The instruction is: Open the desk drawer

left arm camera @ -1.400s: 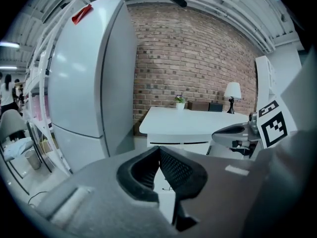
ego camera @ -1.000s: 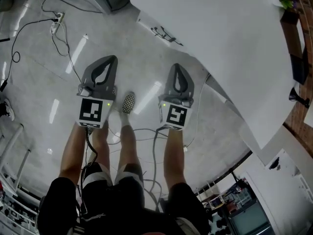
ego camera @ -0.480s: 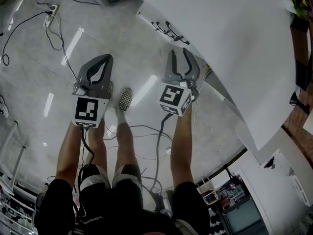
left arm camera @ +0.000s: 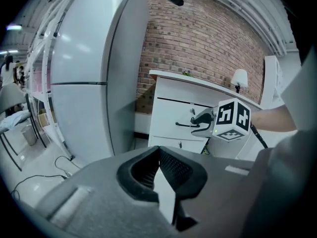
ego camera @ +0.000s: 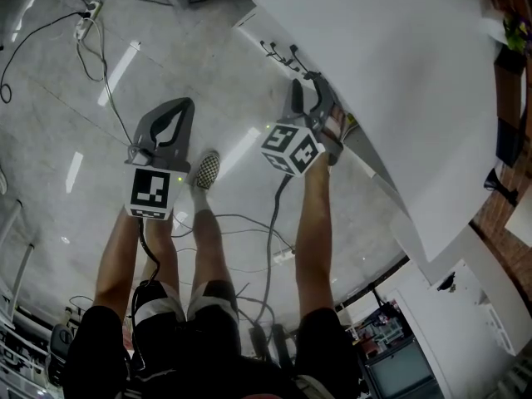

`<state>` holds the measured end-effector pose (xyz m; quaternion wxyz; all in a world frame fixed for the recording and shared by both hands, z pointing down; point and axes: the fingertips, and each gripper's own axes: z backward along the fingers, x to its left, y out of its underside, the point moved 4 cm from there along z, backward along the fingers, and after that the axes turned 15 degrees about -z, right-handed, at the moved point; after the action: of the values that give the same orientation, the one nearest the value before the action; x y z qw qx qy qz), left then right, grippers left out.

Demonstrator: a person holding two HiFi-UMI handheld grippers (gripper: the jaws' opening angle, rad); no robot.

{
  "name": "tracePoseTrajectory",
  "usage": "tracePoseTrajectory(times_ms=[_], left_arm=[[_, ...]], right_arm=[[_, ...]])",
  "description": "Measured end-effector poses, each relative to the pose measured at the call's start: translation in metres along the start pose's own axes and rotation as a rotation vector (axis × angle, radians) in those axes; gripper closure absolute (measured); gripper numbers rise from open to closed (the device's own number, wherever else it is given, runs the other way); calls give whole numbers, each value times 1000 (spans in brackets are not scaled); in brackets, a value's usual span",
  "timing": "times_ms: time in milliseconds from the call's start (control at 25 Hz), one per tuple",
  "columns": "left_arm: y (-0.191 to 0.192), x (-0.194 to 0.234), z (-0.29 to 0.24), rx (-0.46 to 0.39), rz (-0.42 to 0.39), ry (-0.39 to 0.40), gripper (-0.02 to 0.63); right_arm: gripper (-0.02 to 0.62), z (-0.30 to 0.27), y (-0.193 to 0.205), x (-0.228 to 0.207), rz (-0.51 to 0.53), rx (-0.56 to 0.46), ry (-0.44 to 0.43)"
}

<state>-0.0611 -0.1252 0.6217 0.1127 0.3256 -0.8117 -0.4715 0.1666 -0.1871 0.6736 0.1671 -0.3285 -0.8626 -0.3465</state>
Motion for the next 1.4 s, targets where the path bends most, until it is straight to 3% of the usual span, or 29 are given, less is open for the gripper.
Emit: tracePoseTrajectory(times_ms=[320,640,1040,1400], left_arm=[[9,4,-2,14,15,1,595],[11,12,-2,13,27,-3,595],[11,8,10,7,27,1,595],[9,2,25,5,0,5,595]], right_arm=[[427,-18,0,6,77,56,22],[568,-22,-4,-1,170,79,134],[574,-20,-5,3,163,97,170],[574,9,-3,30,156,96,122]])
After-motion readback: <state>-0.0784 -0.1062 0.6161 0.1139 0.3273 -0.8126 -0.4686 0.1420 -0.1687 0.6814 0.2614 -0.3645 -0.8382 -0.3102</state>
